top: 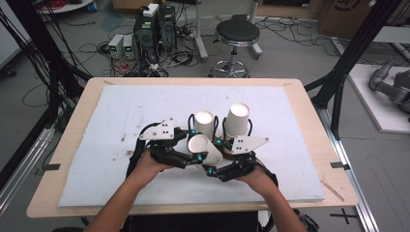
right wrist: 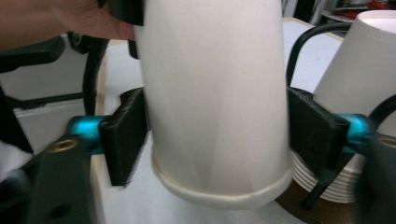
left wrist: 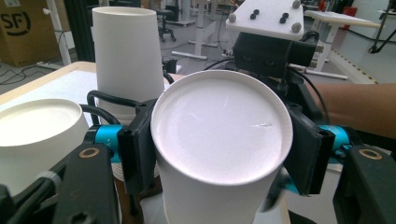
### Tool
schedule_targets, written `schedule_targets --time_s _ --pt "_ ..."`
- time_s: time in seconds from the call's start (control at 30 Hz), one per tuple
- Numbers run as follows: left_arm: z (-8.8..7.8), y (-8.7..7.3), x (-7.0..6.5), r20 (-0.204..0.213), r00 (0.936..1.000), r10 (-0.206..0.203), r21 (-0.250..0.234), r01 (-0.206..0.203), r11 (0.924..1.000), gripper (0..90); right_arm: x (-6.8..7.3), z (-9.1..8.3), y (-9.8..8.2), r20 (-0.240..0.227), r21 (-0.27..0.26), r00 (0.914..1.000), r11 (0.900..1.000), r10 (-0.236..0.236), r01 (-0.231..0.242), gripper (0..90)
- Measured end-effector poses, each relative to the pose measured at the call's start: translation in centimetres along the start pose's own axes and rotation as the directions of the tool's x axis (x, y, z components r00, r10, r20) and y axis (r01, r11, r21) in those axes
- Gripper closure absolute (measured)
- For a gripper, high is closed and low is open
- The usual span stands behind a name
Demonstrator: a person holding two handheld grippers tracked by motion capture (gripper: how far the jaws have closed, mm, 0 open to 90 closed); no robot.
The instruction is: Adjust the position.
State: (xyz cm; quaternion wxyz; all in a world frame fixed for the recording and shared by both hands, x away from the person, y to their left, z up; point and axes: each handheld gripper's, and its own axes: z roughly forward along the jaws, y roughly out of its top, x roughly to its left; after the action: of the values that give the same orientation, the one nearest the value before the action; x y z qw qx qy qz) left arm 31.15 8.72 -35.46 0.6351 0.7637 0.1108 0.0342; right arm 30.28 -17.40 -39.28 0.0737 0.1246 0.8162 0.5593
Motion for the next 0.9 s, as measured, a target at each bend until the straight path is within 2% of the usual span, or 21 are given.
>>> schedule_targets --time_s 0.1,0.13,0.17,0.27,0.33,0.5,0.53,0.6,0.67,0.7,0.77,0.87,0.9 --pt "-0.1 -0.3 0.1 0.003 0.9995 -0.032 0.000 0.032 0.9995 35.2 -0.1 -0.1 0.0 -0.014 0.010 0.9999 1.000 -0.010 0.010 33.6" --pt "-0.2 -0.4 0.1 0.003 0.9998 -0.021 0.015 0.021 0.9997 34.7 -0.1 -0.2 -0.1 -0.025 0.022 0.9995 1.000 -0.018 0.019 34.7" --pt "-0.2 -0.4 0.0 -0.007 0.9999 -0.011 0.022 0.011 0.9997 31.5 -0.1 -0.2 0.0 -0.029 0.050 0.9985 0.998 -0.046 0.047 36.7" --pt "-0.5 -0.3 -0.1 -0.019 0.9998 -0.003 0.022 0.004 0.9997 27.3 -0.2 -0.3 0.1 -0.034 0.075 0.9973 0.995 -0.065 0.068 37.7" --pt "-0.7 -0.2 -0.2 -0.026 0.9996 -0.004 0.020 0.005 0.9998 25.3 -0.5 -0.6 0.2 -0.061 0.075 0.9959 0.995 -0.066 0.071 38.0" --pt "-0.4 -0.3 -0.1 0.002 0.9999 -0.012 0.046 0.012 0.9989 22.3 -0.6 -0.7 0.6 -0.093 0.122 0.9899 0.986 -0.106 0.118 38.1" --pt "-0.3 -0.3 -0.1 0.006 0.9999 -0.013 0.050 0.013 0.9987 22.3 -0.5 -0.7 0.6 -0.109 0.135 0.9900 0.985 -0.089 0.104 38.1" --pt "0.0 -0.4 -0.1 0.024 0.9996 -0.013 0.054 0.012 0.9985 22.6 -0.6 -0.6 0.7 -0.125 0.132 0.9871 0.984 -0.100 0.117 38.1" --pt "0.2 -0.5 -0.1 0.069 0.9976 -0.002 0.058 -0.002 0.9983 30.0 -0.6 -0.6 0.7 -0.132 0.132 0.9862 0.984 -0.100 0.117 37.9" --pt "0.2 -0.5 -0.2 0.069 0.9976 0.008 0.060 -0.012 0.9981 35.7 -0.7 -0.6 0.6 -0.133 0.133 0.9861 0.984 -0.099 0.117 37.7" --pt "0.3 -0.5 -0.1 0.063 0.9980 -0.010 0.061 0.007 0.9981 35.7 -0.6 -0.6 0.6 -0.133 0.131 0.9882 0.987 -0.076 0.093 32.0" --pt "0.2 -0.5 0.0 0.042 0.9991 -0.009 0.037 0.008 0.9993 35.6 -0.7 -0.6 0.4 -0.093 0.073 0.9953 0.997 -0.027 0.034 17.5" --pt "0.1 -0.4 0.0 0.040 0.9991 -0.013 0.023 0.012 0.9997 35.7 -0.7 -0.7 0.3 -0.095 0.060 0.9952 0.998 -0.023 0.029 17.6"
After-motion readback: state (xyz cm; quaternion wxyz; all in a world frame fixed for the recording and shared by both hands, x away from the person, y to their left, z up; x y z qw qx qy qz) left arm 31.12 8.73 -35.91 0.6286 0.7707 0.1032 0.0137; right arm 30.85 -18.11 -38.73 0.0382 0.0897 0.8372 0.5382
